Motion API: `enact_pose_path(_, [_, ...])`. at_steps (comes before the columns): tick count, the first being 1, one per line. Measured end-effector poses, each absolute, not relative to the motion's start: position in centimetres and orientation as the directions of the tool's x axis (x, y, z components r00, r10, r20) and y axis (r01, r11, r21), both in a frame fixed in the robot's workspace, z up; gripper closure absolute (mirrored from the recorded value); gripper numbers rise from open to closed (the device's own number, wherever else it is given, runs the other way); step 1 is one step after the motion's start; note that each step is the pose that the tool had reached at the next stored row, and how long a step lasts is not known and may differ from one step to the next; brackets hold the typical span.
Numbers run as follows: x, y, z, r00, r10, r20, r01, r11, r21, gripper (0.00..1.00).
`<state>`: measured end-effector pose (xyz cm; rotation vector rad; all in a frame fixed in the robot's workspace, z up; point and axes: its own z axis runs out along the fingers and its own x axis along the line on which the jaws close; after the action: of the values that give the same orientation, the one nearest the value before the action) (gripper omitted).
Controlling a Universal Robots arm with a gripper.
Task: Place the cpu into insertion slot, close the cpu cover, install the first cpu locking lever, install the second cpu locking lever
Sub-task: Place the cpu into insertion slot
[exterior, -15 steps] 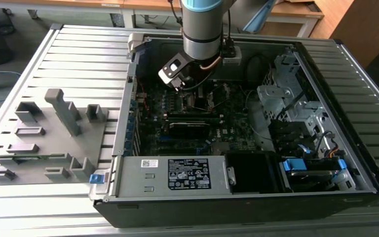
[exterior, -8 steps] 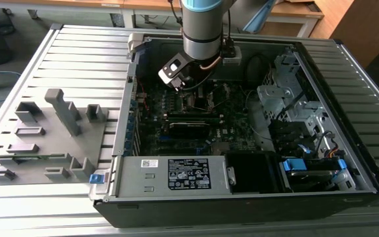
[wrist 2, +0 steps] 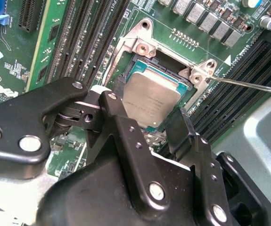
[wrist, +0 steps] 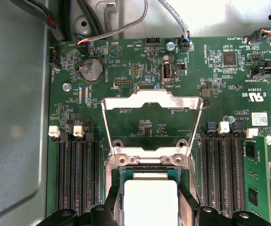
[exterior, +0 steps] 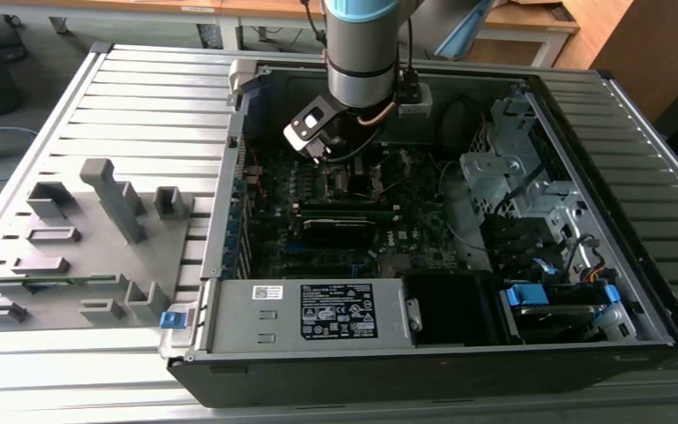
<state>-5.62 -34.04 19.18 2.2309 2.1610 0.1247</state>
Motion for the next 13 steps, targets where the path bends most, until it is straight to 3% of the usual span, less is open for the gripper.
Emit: enact_pose_path(13, [-5.6,-34.0,20.4,0.030,0.999,0.034,0.996,-0.033,0.080,0.39])
